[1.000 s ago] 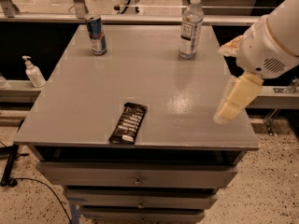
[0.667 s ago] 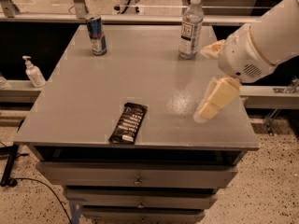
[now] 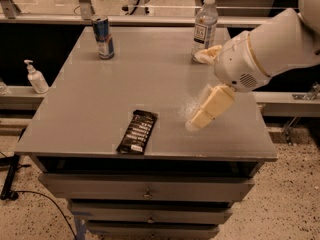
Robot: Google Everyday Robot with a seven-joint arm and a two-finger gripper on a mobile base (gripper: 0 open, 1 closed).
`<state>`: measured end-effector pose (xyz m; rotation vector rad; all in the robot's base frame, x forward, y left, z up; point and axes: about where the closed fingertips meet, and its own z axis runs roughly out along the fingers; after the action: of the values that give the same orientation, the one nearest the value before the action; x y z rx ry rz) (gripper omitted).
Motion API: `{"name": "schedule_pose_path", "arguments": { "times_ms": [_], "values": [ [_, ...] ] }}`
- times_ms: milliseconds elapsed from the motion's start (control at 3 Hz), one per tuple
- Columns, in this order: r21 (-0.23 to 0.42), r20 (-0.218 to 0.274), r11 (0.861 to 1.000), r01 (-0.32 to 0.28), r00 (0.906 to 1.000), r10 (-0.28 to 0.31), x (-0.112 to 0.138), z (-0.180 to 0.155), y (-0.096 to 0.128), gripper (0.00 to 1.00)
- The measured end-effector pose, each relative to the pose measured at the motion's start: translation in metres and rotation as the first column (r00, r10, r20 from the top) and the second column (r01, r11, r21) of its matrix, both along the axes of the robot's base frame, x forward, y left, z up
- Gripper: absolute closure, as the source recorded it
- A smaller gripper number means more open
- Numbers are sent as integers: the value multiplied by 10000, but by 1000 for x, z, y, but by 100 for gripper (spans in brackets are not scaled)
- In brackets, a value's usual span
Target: Move rxbar chocolate near blue plastic bottle
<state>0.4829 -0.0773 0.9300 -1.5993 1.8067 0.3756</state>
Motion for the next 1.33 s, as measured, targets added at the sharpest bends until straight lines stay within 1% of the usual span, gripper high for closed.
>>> {"name": "schedule_pose_path", "arguments": {
  "times_ms": [333,667,1000,1333],
  "values": [
    [179,-175,9997,-165,9997,168,-7,-20,15,0],
    [556,-505,9983,-189,9985,217,-13,-50,43,0],
    [935,-533,9955,-182,9983,232,-17,-71,74,0],
    [1285,-402,9912,-313,9985,367,-22,-79,105,0]
  ]
}}
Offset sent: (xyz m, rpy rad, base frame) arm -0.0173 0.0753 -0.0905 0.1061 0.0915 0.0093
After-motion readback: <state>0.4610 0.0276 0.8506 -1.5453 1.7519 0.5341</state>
